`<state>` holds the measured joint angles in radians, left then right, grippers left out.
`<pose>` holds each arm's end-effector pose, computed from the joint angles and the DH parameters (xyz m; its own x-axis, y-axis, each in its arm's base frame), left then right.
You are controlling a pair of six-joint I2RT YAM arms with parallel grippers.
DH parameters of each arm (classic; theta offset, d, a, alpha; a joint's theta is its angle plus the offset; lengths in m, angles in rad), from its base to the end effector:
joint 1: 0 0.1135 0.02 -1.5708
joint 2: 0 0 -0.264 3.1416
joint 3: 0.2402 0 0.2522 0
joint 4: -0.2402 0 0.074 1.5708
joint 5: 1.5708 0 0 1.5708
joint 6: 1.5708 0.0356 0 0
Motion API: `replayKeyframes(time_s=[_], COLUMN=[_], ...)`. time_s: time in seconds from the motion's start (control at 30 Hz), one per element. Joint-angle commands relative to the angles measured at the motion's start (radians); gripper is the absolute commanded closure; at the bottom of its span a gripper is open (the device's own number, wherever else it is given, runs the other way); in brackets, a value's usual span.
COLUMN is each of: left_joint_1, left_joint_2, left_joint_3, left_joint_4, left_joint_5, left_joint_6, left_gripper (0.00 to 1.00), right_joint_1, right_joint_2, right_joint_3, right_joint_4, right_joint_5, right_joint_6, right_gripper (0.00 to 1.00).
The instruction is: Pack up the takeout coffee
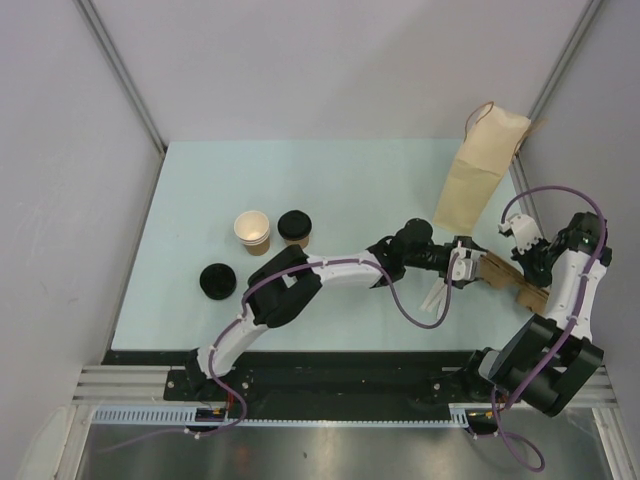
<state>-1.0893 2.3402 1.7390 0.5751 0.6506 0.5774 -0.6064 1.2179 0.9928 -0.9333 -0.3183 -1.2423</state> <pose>0.2318 -0.4903 0.2114 0.5279 -0.0724 -0.8462 0.8324 -0.1535 0.5324 0.1905 -0.1186 0.2663 -0.6577 -0.6379 -0.4007 -0.5712 0.7691 -0.2869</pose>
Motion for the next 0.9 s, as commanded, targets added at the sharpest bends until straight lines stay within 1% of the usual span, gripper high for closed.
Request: replayKeyframes(time_s=[0.0, 0.13, 0.5, 0.57, 0.73, 0.87], left_joint_1=[-0.009, -0.009, -0.009, -0.009, -0.009, -0.011], left_joint_2=[0.044, 0.068, 0.130, 0.140, 0.149, 0.153], left_joint_3=[0.066, 0.099, 0.208, 0.223, 0.249, 0.251], left_joint_4=[-0.032, -0.064, -0.112, -0.138, -0.181, -0.198], left_joint_5=[0.021, 0.023, 0.012, 0.015, 0.027, 0.037], left_joint_6=[-0.027, -0.016, -0.005, 0.025, 0.064, 0.096], left_gripper=[0.32, 0.34, 0.34, 0.34, 0.39, 0.41], right_joint_1=[-0.006, -0.003, 0.011, 0.014, 0.017, 0.019], right_joint_2=[-0.001, -0.006, -0.027, -0.032, -0.031, -0.027], right_joint_3=[0.044, 0.046, 0.046, 0.046, 0.046, 0.046], right_joint_4=[-0.005, -0.018, -0.044, -0.041, -0.035, -0.030], right_joint_5=[-0.028, -0.033, -0.027, -0.028, -0.028, -0.027], right_joint_6=[-0.042, -0.049, -0.082, -0.082, -0.075, -0.075], right_gripper=[1.00, 1.00, 1.00, 1.00, 1.00, 1.00])
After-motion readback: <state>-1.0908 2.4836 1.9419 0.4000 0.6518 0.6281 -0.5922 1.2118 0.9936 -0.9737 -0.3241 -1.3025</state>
